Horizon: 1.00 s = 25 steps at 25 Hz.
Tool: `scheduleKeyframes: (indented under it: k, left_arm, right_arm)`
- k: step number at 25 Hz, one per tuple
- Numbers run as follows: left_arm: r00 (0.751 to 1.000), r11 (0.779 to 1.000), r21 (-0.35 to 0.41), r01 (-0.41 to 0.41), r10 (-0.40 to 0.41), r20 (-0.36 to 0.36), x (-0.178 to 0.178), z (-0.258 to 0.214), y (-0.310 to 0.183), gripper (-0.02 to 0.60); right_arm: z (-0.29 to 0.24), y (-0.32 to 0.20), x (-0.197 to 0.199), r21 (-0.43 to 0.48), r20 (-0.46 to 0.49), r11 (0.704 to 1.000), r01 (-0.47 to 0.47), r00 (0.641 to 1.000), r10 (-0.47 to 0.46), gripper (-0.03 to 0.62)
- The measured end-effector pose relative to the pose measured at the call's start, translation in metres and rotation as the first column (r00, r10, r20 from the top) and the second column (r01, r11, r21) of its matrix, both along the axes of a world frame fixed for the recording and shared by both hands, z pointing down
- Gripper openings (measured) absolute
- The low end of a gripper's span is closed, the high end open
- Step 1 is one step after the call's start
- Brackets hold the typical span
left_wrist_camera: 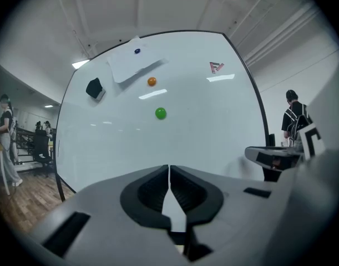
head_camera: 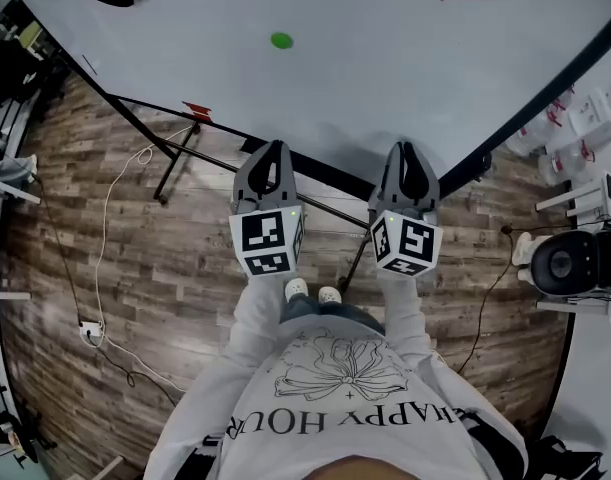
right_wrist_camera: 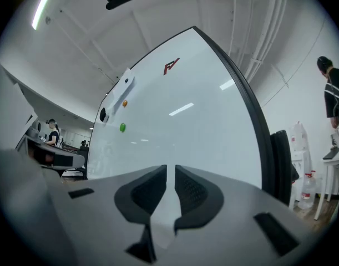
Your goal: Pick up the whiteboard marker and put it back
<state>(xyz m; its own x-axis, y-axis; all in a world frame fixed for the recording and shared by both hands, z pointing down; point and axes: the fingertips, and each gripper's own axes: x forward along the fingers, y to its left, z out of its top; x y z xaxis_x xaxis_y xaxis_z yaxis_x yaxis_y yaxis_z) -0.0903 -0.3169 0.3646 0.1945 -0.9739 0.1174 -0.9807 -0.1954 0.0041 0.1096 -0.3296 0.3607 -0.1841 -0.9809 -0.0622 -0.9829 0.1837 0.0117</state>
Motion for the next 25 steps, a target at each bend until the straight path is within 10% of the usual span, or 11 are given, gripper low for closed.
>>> scheduleKeyframes:
  k: [25]
  left_arm:
    - [0.998, 0.997, 0.049, 0.064, -0.064, -0.005, -0.021, -0.021, 0.020, 0.012]
  right_arm:
    - [-0.026, 0.009, -0.019, 0.048, 0.012, 0.998, 0.042, 0.999, -0.042, 0.035]
